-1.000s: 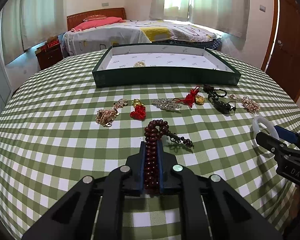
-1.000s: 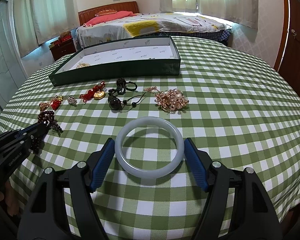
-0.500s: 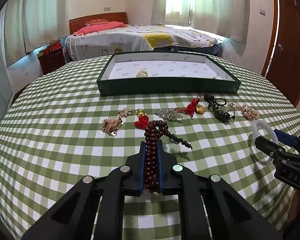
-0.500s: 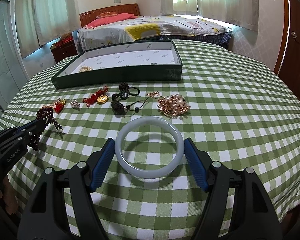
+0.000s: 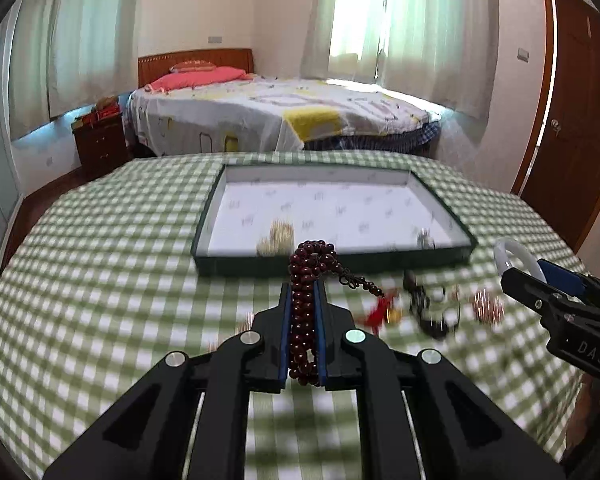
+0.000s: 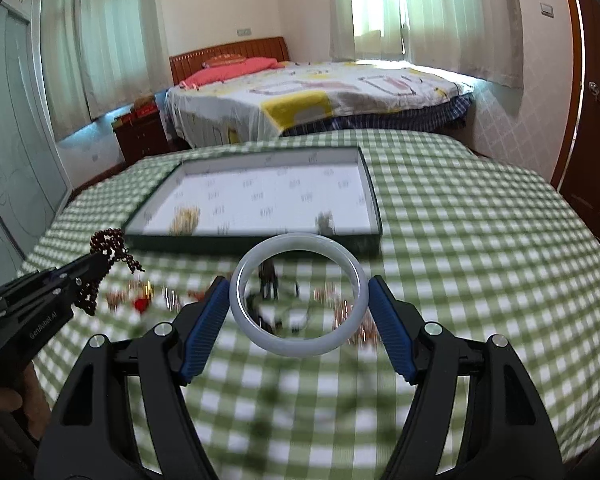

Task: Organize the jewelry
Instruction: 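Carry the bead bracelet and bangle into the tray and open both tools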

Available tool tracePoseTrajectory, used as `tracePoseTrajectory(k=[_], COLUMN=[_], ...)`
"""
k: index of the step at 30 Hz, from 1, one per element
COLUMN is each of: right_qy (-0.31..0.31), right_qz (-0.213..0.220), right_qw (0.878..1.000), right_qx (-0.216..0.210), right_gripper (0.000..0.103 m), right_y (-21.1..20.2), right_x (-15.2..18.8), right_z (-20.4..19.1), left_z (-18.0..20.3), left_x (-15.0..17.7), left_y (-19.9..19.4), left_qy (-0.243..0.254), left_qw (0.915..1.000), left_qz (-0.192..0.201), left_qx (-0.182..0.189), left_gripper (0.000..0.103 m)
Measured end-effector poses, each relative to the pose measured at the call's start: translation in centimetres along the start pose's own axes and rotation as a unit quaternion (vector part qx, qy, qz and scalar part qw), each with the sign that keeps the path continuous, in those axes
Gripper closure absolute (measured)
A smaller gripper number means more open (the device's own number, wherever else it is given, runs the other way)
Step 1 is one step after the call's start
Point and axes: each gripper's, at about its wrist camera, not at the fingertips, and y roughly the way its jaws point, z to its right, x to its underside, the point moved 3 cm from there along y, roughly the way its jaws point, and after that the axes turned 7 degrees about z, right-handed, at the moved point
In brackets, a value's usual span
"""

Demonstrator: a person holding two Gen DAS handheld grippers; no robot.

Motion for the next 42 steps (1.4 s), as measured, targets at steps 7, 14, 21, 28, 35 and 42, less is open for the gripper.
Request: tracePoseTrajectory(k=[7, 14, 21, 28, 35, 42], right_qy=[-0.015, -0.018, -0.003, -0.008, -0.010, -0.008], right_qz=[0.036, 0.022, -0.036, -0.094, -0.148, -0.174], right_qw=[0.999, 1.000, 0.999, 0.995, 0.989, 0.984], right_qx=[-0.005, -0.004, 0.007, 0.013, 0.021, 0.022], right_gripper=[0.034, 0.034, 0.034, 0.034, 0.034, 0.034], right_y=[4.2, 11.9, 19.4, 23.5, 26.6, 28.0], right_x=[-6.0, -9.7, -10.2, -10.1, -9.8, -9.0], right_z=[-0.2, 0.2, 1.4, 1.8, 2.1, 2.1], left_z=[-0.9, -2.5, -3.9, -3.8, -3.7, -4.1], left_x=[-5.5, -8.5, -9.1, -9.2, -8.6, -7.7], left_y=[4.7, 11.8, 18.6, 21.9, 23.9, 24.8], left_qy=[-0.005, -0.019, -0.032, -0.014, -0.004, -0.007], left_qw=[0.9997, 0.9998, 0.9963, 0.9926, 0.9860, 0.9828], left_qz=[0.024, -0.008, -0.078, -0.117, -0.164, -0.182], left_qx=[0.002, -0.006, -0.020, -0.029, -0.026, -0.027], left_gripper=[0.092, 0.092, 0.092, 0.092, 0.092, 0.090])
